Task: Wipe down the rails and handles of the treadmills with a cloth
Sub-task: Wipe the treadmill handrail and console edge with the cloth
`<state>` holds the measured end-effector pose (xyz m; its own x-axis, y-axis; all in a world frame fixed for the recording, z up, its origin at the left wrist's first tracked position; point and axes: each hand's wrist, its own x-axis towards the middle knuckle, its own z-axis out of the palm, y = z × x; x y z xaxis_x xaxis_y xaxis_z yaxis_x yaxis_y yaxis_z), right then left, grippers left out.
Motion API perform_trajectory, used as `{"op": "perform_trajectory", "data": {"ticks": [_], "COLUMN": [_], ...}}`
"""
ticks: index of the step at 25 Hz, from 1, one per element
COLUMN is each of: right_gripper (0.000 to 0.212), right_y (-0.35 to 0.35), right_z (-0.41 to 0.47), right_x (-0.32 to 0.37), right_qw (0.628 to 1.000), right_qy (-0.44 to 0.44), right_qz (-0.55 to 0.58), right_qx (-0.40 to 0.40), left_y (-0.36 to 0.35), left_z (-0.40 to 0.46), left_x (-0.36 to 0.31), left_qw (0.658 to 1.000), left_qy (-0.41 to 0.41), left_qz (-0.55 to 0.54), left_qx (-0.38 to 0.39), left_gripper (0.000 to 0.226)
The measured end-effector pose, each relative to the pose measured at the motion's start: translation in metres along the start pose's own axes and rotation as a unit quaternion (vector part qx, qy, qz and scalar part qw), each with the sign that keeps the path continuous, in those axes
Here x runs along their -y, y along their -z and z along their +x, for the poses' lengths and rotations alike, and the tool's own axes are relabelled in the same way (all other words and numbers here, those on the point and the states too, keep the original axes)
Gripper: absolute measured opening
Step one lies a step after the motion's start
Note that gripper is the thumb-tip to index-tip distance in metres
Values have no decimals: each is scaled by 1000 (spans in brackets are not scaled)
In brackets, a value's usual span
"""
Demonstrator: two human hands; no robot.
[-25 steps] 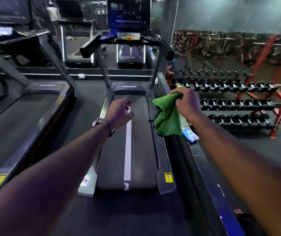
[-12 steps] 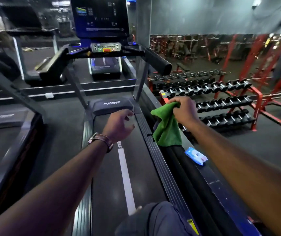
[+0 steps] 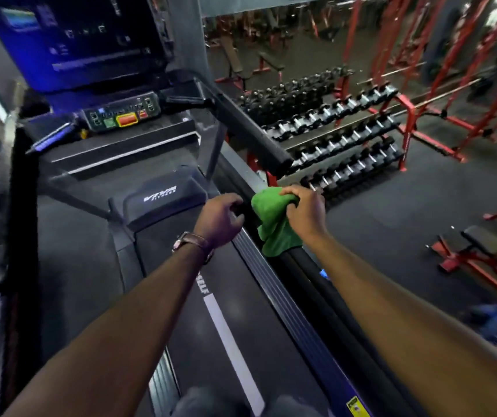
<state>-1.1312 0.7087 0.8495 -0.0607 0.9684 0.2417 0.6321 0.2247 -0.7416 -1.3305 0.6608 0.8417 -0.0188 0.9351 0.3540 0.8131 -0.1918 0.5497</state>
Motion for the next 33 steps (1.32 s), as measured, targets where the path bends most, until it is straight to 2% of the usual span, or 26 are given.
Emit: {"op": "perform_trajectory", "data": {"ticks": [4,8,10,12,14,16,19,22,25,27,28,30,31,33], "right_gripper": [44,46,45,37,33,42,66,53,39,39,40,38,38,37], "right_y": [-12,-53,-71,-88,-109,-131,-163,-188,-188,-175,-171,-183,-190,-205], "right_z": [64,110,120,127,145,166,194,229,245,240,237,252,260,267], "right_x": [23,19,19,19,21,14,-7,-33,-50,-68,-69,-62,-57,-58], "right_qw": [998,992,979,962,954,957,963,946,932,938,937,907,891,864], "right_qy": [-41,-76,-106,-83,-77,-117,-168,-169,-153,-128,-147,-239,-252,-193], "right_qz": [-7,1,2,10,-4,-42,-129,-257,-309,-300,-295,-302,-331,-429], "right_qx": [-47,-100,-173,-258,-289,-262,-169,-102,-114,-113,-119,-169,-182,-178], "left_y": [18,6,-4,-16,-33,-50,-73,-97,-117,-127,-130,-137,-137,-140], "left_z": [89,184,219,249,286,319,350,374,395,404,406,419,419,425], "left_x": [37,98,118,134,148,156,165,176,189,192,193,198,198,200], "left_qw": [997,990,984,972,956,942,924,912,917,908,902,887,886,886], "left_qy": [-57,-98,-122,-172,-225,-244,-277,-315,-321,-340,-350,-381,-390,-387], "left_qz": [22,33,26,20,16,18,17,3,10,20,16,5,4,-12], "left_qx": [46,97,125,156,190,228,261,263,237,246,251,259,249,254], "left_gripper": [19,21,24,29,33,36,38,40,43,41,38,31,28,27]}}
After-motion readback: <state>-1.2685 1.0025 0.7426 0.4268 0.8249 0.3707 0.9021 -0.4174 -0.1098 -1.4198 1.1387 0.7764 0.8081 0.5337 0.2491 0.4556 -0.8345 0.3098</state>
